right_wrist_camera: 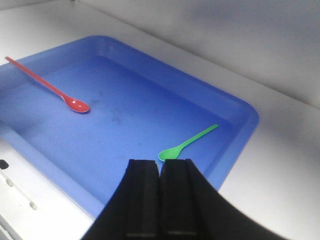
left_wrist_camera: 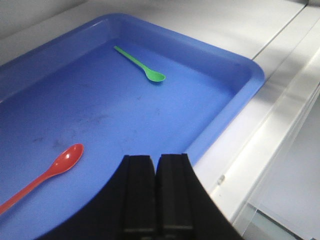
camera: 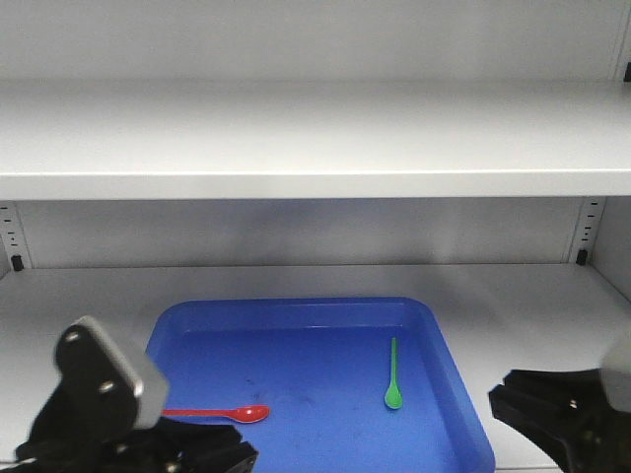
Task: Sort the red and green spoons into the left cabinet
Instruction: 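Withdraw both open grippers up and back from the tray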
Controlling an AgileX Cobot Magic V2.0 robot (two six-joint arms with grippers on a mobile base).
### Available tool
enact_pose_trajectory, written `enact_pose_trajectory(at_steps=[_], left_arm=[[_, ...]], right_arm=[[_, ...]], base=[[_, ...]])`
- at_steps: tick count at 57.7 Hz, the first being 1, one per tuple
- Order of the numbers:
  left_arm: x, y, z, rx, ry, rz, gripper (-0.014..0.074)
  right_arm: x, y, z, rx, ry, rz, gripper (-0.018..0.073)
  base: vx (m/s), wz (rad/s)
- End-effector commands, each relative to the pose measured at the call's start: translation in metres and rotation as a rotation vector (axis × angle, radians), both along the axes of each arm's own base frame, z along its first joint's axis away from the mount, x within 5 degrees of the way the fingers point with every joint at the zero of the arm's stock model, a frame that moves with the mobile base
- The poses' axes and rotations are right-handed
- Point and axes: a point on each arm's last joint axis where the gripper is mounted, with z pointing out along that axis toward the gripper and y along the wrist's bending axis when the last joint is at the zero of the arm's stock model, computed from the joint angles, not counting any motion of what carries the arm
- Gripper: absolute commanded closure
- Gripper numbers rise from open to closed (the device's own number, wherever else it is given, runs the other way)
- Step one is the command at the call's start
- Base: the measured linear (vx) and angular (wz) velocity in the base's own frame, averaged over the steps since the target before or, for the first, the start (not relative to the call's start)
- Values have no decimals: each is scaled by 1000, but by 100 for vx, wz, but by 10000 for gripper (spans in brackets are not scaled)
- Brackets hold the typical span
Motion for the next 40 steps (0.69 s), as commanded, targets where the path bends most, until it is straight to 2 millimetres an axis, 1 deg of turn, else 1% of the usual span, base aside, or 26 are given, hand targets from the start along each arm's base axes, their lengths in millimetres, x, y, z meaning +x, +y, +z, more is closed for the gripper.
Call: enact_pose_trajectory(at_steps=[1, 11, 40], left_arm=[[-6, 8, 25, -120, -110, 34, 598], [-12, 17, 38, -178, -178, 52, 597], [-12, 17, 38, -182, -183, 55, 597]], right_arm=[[-8, -6, 14, 66, -80, -63, 562], [-19, -7, 11, 95, -71, -47, 562], [-20, -7, 10, 107, -67, -45, 562]], base=[[0, 0], [0, 0], [0, 0]])
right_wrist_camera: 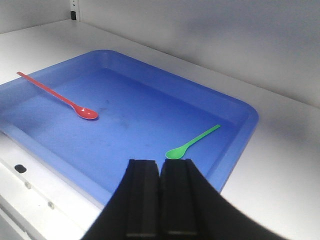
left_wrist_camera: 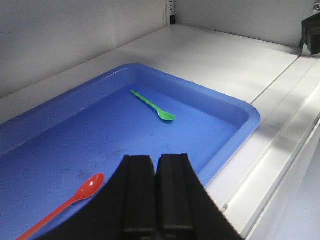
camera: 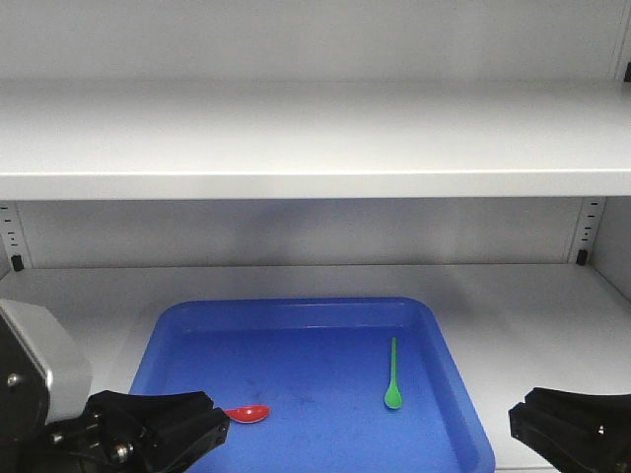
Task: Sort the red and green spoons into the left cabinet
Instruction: 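Withdraw both open grippers up and back from the tray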
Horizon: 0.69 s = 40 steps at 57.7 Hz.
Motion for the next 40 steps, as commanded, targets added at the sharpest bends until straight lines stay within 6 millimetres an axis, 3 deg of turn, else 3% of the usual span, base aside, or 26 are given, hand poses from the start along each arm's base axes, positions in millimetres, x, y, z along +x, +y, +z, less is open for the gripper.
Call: enact_pose_trajectory(at_steps=[1, 12, 23, 40], left_arm=[[0, 2, 21, -91, -81, 25, 597], [0, 2, 22, -77, -112, 25, 597], [3, 8, 38, -60, -347, 54, 597], [26, 39, 46, -77, -425, 258, 597]], right_arm=[[0, -2, 14, 41, -50, -31, 562], [0, -2, 14, 41, -49, -30, 562], [0, -2, 14, 42, -50, -31, 562], [0, -2, 14, 41, -50, -30, 562]], base=[[0, 0], [0, 0], [0, 0], [0, 0]])
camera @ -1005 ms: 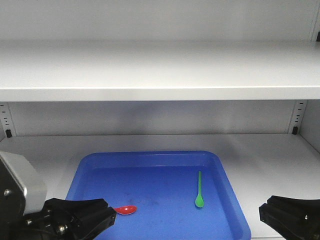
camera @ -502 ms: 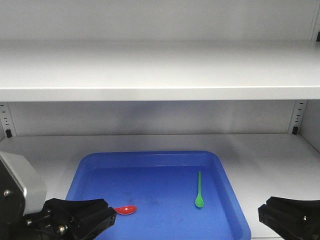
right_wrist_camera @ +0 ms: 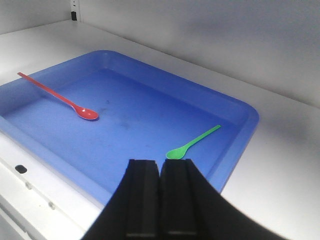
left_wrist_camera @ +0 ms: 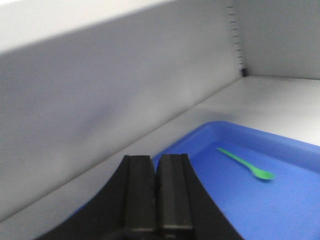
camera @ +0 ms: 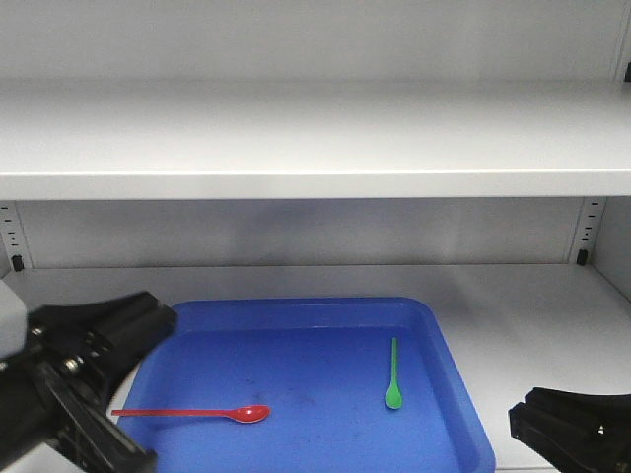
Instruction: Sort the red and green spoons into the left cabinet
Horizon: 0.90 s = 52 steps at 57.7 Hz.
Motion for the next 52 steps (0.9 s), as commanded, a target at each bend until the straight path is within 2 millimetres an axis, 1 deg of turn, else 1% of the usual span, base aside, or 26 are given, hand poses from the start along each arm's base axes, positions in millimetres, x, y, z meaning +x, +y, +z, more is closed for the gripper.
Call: enact_pose_trajectory(at_steps=[1, 20, 29, 35, 44, 48, 52], left_arm=[[3, 13, 23, -79, -120, 74, 597], [18, 44, 22, -175, -59, 243, 597], [21, 54, 16, -156, 2, 285, 597], [15, 61, 15, -132, 44, 294, 597], [1, 73, 17, -103, 53, 319, 597], [-6, 79, 11, -117, 31, 346, 597], [-14, 85, -1, -135, 15, 375, 597]], right_arm=[[0, -2, 14, 41, -50, -31, 562], [0, -2, 14, 40, -51, -31, 562], [0, -2, 14, 40, -51, -31, 562], [0, -2, 14, 40, -51, -31, 562], [0, -2, 14, 40, -51, -31, 562], [0, -2, 14, 40, -51, -31, 562], [0, -2, 14, 40, -51, -31, 562]], base=[[0, 0], [0, 0], [0, 0], [0, 0], [0, 0], [0, 0], [0, 0]])
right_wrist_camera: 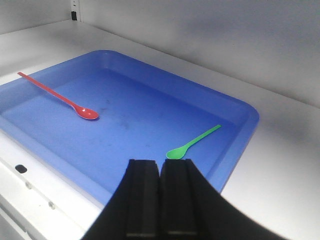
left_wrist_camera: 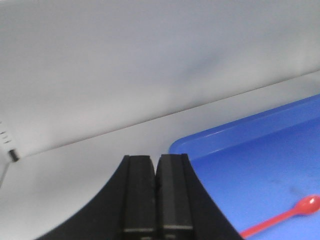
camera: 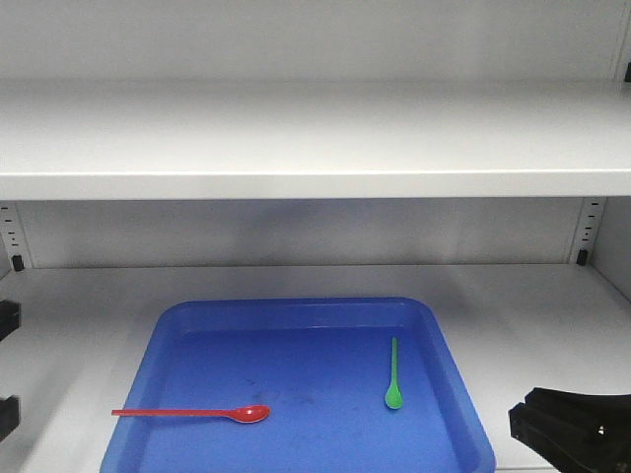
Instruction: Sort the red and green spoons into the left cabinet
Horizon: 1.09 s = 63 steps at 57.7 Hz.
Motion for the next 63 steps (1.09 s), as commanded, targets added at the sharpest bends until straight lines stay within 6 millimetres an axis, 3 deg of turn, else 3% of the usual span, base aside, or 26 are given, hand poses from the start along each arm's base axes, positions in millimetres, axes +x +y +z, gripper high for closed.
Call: enact_pose_trajectory(at_steps=[1, 19, 37, 46, 63], left_arm=[[-12, 10, 4, -46, -122, 59, 597], [-65, 28, -75, -68, -118, 115, 597], [-105, 36, -137, -87, -195, 113, 597], [-116, 34, -144, -38, -218, 71, 597], [-116, 34, -143, -25, -224, 75, 597]], right_arm=[[0, -2, 14, 40, -51, -31, 562], [0, -2, 14, 39, -49, -28, 562], [0, -2, 14, 39, -49, -28, 562], [0, -2, 14, 39, -49, -28, 562], [-1, -1, 13, 37, -41, -15, 562]], base=[[0, 0], [0, 0], [0, 0], [0, 0], [0, 0]])
